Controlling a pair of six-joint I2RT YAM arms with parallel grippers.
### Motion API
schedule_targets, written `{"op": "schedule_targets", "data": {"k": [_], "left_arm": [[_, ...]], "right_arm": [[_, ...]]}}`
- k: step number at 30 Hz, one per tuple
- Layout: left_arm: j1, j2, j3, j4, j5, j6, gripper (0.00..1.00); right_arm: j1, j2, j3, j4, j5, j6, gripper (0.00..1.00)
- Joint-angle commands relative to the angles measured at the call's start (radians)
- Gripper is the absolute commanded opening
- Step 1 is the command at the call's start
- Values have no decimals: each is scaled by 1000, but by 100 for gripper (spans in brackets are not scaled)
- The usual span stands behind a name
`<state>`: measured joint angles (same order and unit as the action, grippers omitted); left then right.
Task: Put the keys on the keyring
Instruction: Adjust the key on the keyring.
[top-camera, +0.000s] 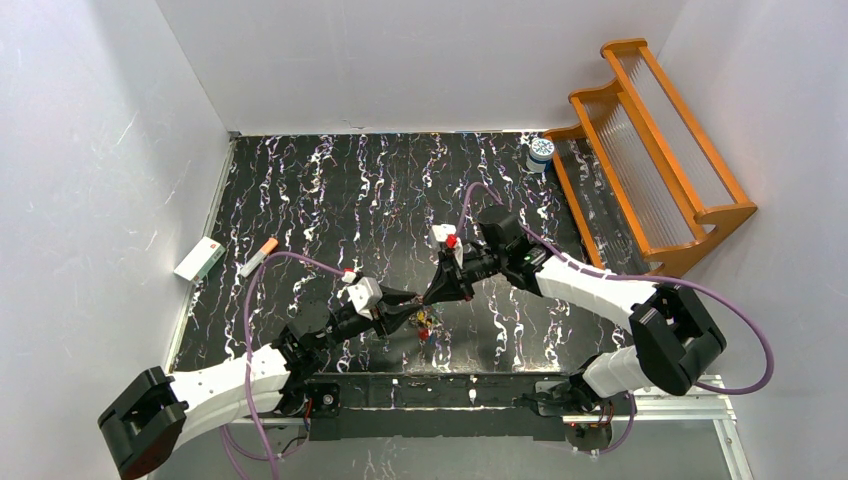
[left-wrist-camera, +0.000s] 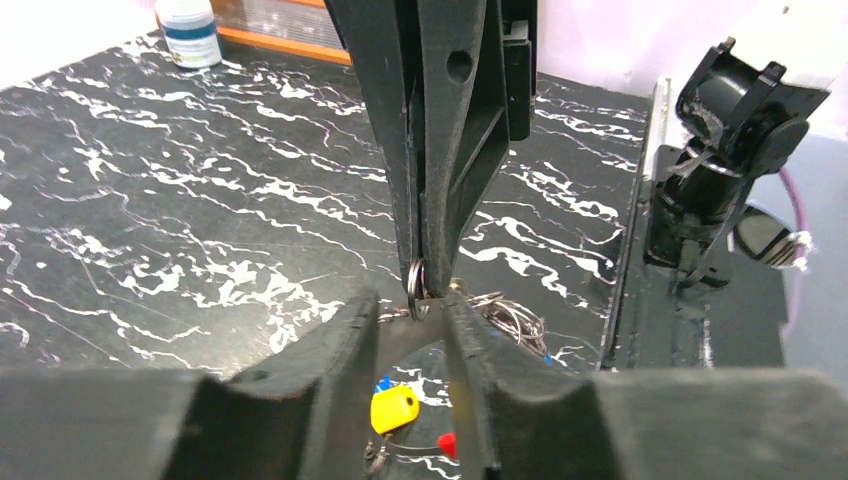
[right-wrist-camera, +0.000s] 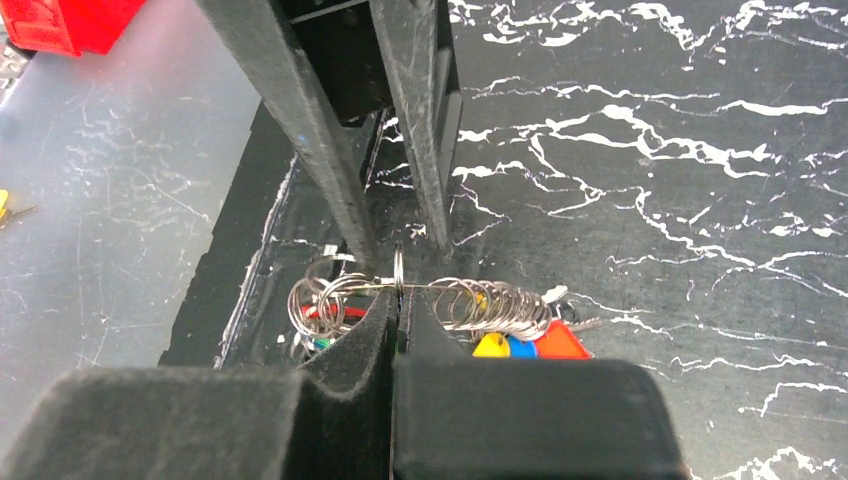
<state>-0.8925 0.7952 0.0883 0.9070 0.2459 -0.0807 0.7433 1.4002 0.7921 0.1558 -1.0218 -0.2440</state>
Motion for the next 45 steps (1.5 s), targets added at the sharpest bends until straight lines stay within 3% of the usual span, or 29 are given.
{"op": "schedule_targets", "data": {"k": [1,4,7,14,20,29,45], "left_arm": [[-1,-15,0,37,-34,32,34],[-2,-29,10,-9,-56,60,44],[-3,-40,41,-112,-63,113,47],[-2,-38,158,-441,-54,259,47],[-3,-12,214,-578,-17,342,39],[-3,41,230,-586,50,364,20],[-3,129,205,-433,113,292,10]], "right_arm": [[8,-10,79,-159,47,-110,1],[14,-4,120,-300,98,-182,1],[25,14,163,-403,156,-236,1],[112,90,295,-611,329,-332,1],[186,151,370,-688,422,-354,1],[210,172,401,-701,440,-358,1],[212,165,390,-675,421,-352,1]]}}
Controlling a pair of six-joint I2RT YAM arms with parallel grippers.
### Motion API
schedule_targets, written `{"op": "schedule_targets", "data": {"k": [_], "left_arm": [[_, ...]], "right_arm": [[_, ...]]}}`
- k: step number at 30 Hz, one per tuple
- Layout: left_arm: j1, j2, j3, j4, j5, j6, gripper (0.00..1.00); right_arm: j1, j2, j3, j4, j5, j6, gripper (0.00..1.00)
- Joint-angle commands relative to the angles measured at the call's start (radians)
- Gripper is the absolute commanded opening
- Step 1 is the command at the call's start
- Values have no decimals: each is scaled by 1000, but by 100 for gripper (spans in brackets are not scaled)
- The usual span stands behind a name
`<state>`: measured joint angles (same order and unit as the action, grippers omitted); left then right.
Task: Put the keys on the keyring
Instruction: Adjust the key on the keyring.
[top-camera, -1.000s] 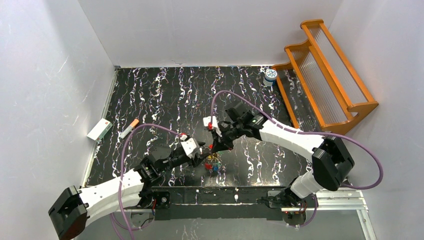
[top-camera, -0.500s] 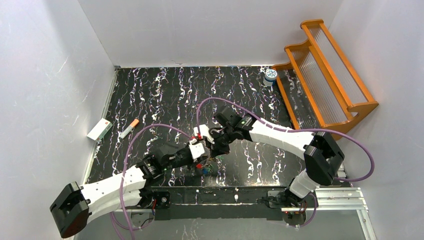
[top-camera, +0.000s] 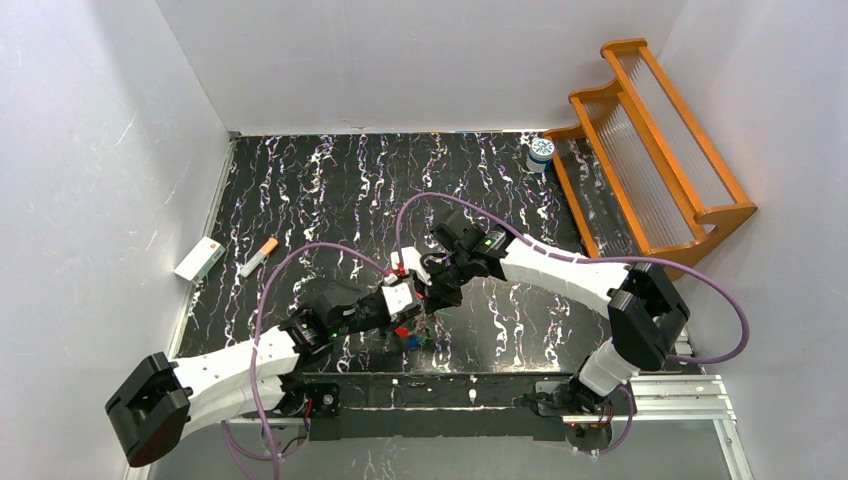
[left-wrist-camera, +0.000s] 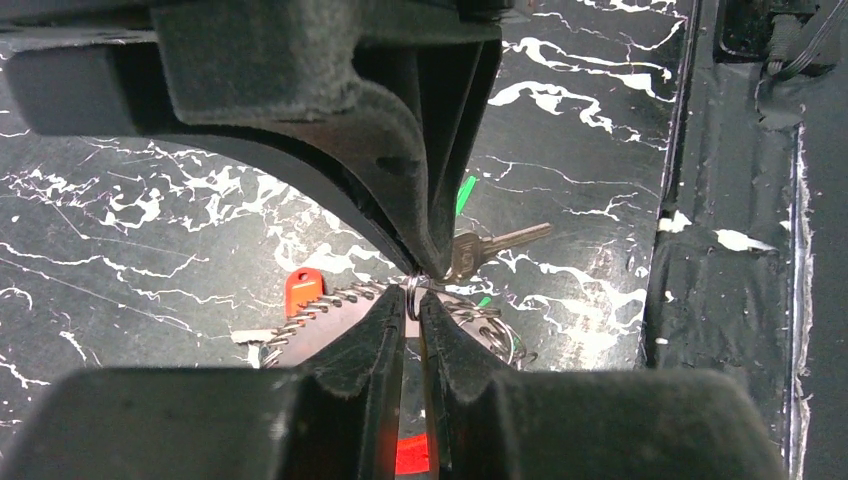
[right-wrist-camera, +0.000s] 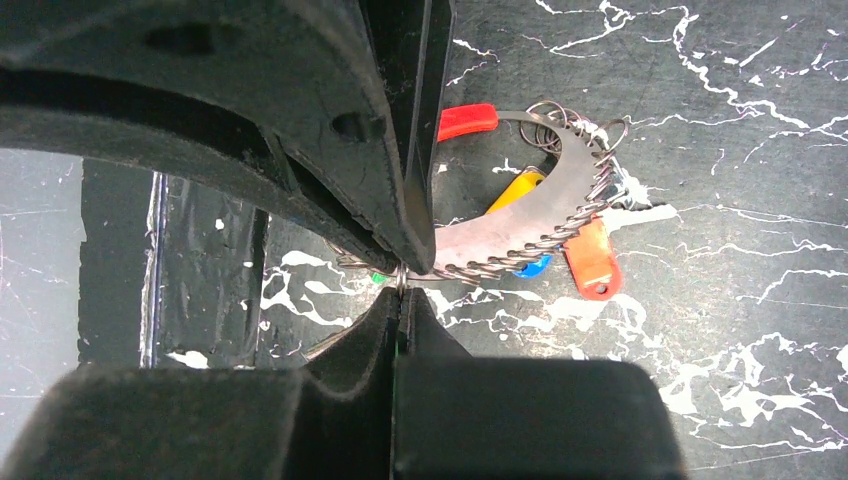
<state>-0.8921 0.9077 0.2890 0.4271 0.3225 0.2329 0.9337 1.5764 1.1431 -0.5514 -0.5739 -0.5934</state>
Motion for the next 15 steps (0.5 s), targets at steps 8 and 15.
{"op": "schedule_targets", "data": {"k": [8,15], "left_arm": [[-2,19,-13,62,41,-23,0],[-3,-17,-41,73,2,-56,0]], "right_arm": [[19,-20,22,63,-47,20,1],[-42,-91,-53,201,-100,115,31]]}}
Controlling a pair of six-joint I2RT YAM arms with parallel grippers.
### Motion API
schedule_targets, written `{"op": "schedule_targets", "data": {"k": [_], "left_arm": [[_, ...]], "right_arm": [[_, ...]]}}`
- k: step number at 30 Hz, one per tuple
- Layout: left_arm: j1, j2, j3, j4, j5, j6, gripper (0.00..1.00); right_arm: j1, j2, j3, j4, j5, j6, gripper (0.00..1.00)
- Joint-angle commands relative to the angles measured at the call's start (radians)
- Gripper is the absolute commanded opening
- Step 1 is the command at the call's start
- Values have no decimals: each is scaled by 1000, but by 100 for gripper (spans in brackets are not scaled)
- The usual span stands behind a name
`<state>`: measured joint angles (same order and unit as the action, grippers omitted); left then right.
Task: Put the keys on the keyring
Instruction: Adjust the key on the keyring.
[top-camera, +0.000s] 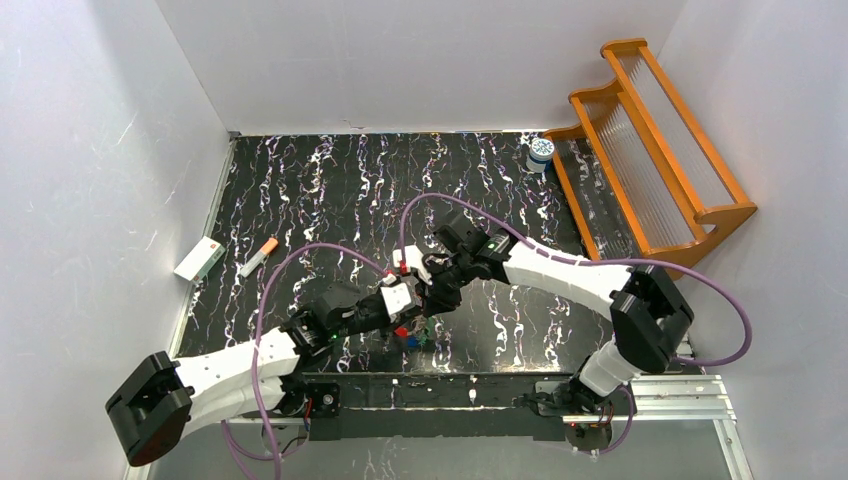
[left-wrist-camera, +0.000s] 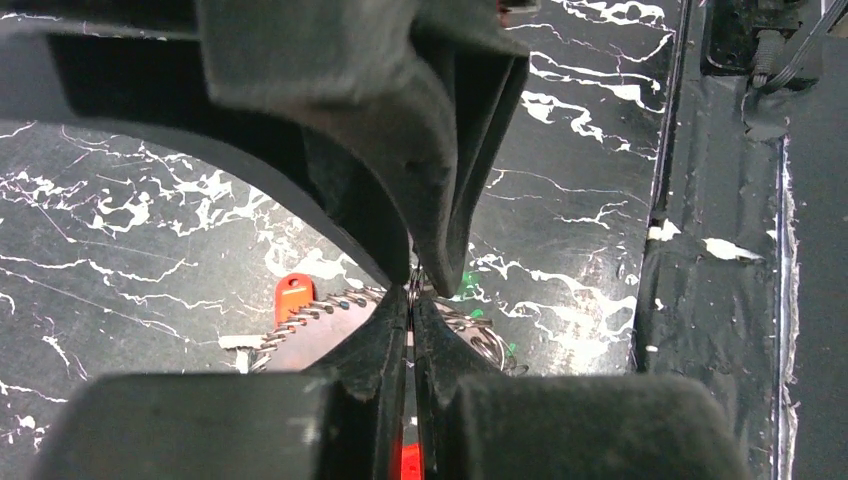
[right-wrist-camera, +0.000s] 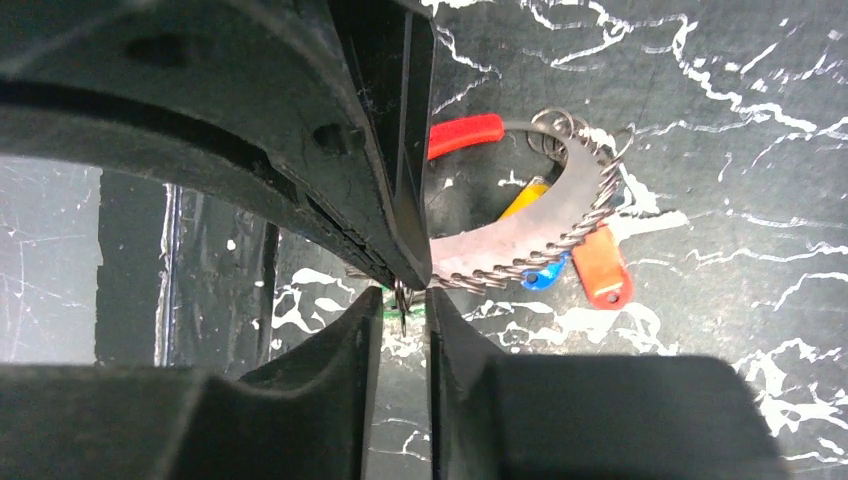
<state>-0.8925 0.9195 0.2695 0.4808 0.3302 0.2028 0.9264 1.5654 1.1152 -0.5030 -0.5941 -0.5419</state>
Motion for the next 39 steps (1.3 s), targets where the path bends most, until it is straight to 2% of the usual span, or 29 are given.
{"op": "schedule_targets", "data": {"k": [1,4,8,12,20,27,35,39], "left_arm": [[-2,-45,-32,30,-17,-38,0],[-3,-80,-73,104,-59,-107,0],[-2,-115,-143,260,-97,-192,0],[-3,-123,-204,454,-125,-275,0],[-2,-83,-266,727,-158,-324,0],[-1,-29,-267,791,-155,-330,0],[-2,-18,-267,795,-158,-332,0],[-2,-18,-266,796,-159,-333,0]], "right_arm": [[-48,-95,-43,179,-91,82,37],[-93,-152,-107,290,-134,150,47],[-154,-224,-187,448,-219,255,53],[-180,-251,-226,550,-281,316,52],[-191,-248,-227,588,-329,352,47],[-190,-217,-207,561,-358,348,42],[-190,-182,-198,514,-352,328,37],[-191,-165,-191,491,-358,315,32]]}}
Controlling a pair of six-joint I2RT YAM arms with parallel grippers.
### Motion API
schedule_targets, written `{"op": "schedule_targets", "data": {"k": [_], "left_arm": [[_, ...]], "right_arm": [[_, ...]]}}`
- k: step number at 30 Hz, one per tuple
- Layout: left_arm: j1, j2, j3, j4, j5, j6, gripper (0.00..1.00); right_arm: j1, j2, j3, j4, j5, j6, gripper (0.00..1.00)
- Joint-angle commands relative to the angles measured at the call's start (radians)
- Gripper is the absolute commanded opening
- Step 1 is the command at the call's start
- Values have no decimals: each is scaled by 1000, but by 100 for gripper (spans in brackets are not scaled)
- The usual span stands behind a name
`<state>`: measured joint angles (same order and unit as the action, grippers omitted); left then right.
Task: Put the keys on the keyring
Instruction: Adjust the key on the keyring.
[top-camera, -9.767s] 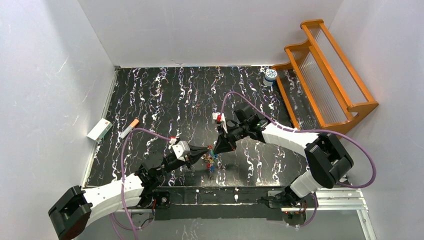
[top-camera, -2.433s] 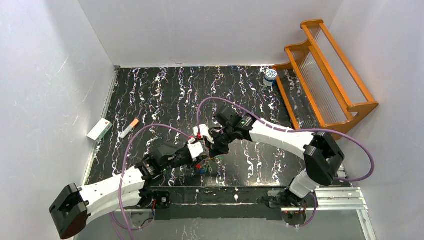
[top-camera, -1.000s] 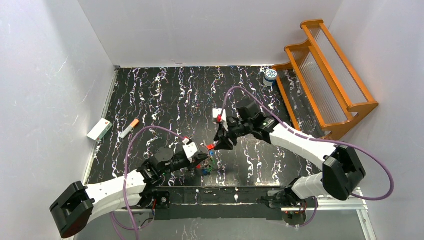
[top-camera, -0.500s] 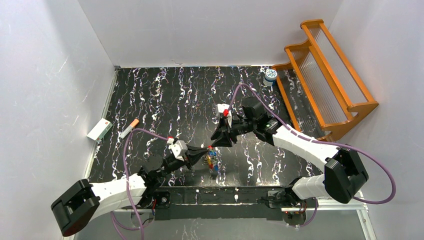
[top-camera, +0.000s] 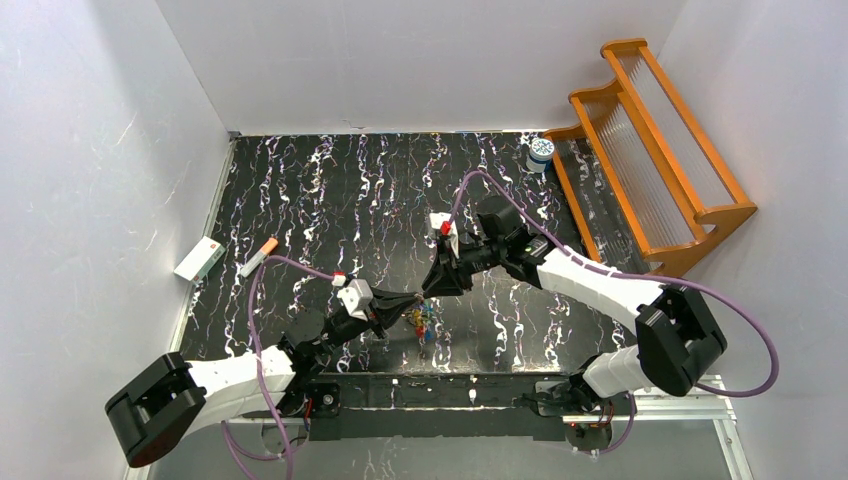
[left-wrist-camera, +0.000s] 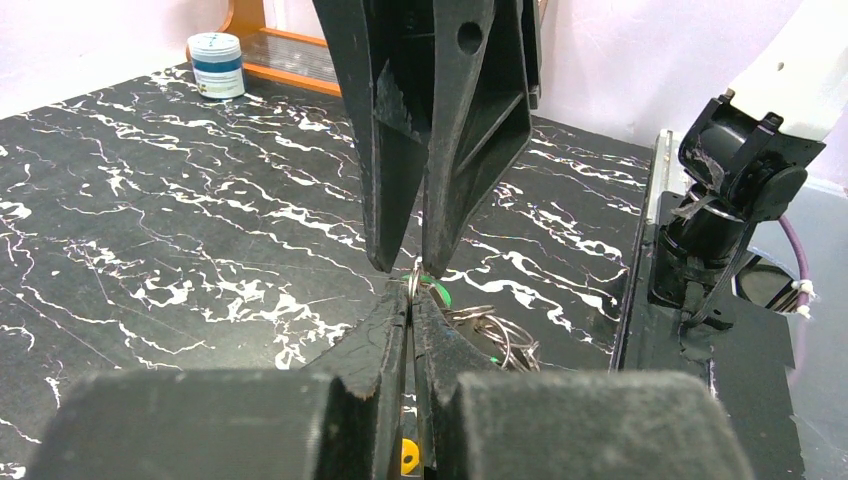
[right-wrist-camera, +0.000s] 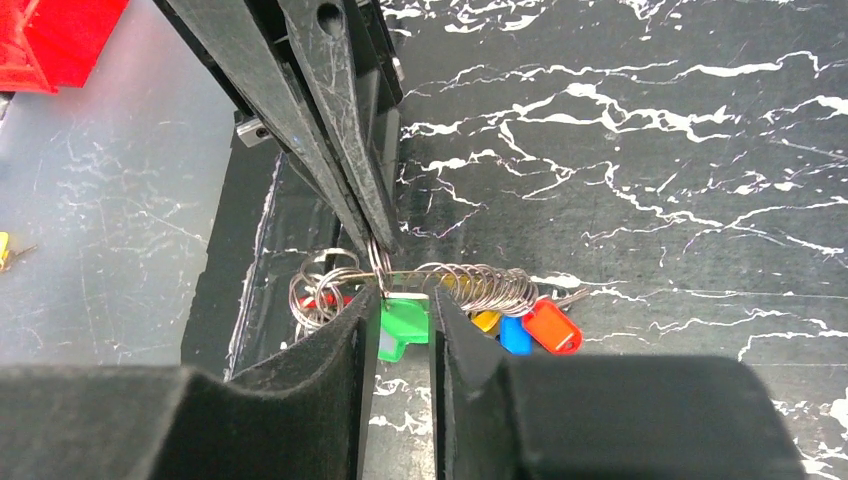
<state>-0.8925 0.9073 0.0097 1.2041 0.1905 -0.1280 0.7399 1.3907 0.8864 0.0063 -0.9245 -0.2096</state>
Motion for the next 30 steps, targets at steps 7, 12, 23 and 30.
{"op": "schedule_targets", "data": {"k": [7,12,23,30], "left_arm": [[-1,3,-7,72,-16,-5,0],[-2,4,-7,72,-15,-7,0],[-2,-13,-7,73,-11,-13,0],[-1,-23,-7,72,-10,-21,0]], "right_arm": [[-4,21,42,-37,-42,-23,18],[-4,24,42,-49,-39,-33,1],[-5,45,17,-70,-11,-52,1],[-4,72,13,-95,-2,-67,1]]}}
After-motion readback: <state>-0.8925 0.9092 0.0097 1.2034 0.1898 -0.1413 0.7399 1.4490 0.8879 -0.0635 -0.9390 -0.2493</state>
